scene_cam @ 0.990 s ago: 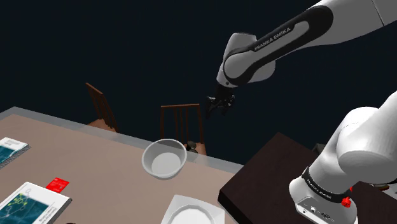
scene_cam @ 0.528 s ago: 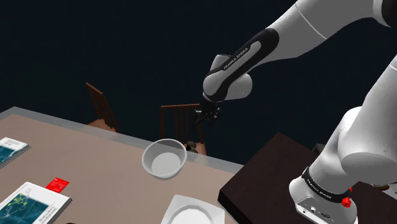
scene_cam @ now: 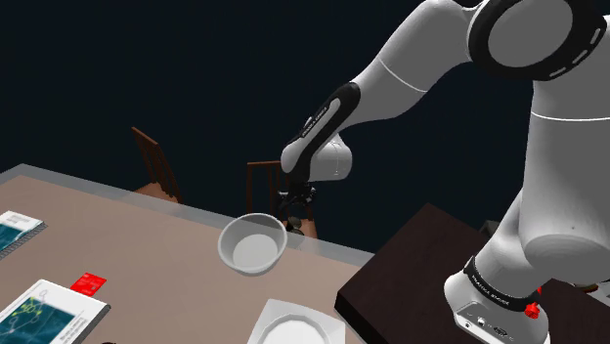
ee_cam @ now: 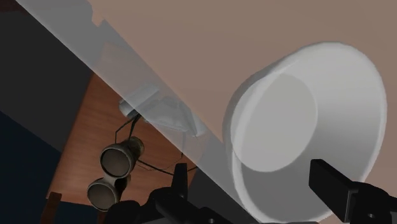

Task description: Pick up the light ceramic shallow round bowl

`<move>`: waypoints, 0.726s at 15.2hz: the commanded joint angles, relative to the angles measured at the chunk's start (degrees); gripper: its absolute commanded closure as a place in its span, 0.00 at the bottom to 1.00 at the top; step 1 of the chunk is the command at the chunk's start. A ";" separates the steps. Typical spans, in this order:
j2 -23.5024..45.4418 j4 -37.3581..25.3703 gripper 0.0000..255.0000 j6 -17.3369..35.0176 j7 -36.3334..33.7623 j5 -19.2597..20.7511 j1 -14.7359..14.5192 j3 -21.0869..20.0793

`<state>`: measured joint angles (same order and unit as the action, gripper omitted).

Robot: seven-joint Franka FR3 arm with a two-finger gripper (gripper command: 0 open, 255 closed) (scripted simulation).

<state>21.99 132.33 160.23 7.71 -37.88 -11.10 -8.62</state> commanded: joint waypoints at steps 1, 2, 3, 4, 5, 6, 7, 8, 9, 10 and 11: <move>4.36 -3.38 0.00 1.31 1.10 -1.21 0.20 -1.11; 6.64 -5.16 0.00 1.99 1.57 -1.70 0.25 -1.67; 8.91 -7.00 0.00 2.61 1.97 -2.07 0.27 -2.17; 9.26 -7.29 0.00 2.70 2.01 -2.11 0.28 -2.25; 10.07 -7.58 0.00 3.21 2.47 -2.39 0.48 -2.52; 10.88 -7.89 0.00 3.72 2.92 -2.66 0.69 -2.80; 11.69 -8.20 0.00 4.23 3.37 -2.91 0.91 -3.08; 12.52 -8.53 0.00 4.73 3.81 -3.15 1.12 -3.35; 13.34 -8.87 0.00 5.22 4.24 -3.38 1.33 -3.62; 14.17 -9.22 0.00 5.71 4.67 -3.60 1.54 -3.88; 15.49 -9.79 0.00 6.47 5.33 -3.92 1.88 -4.30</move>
<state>36.21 123.23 166.08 12.52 -41.58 -9.45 -12.62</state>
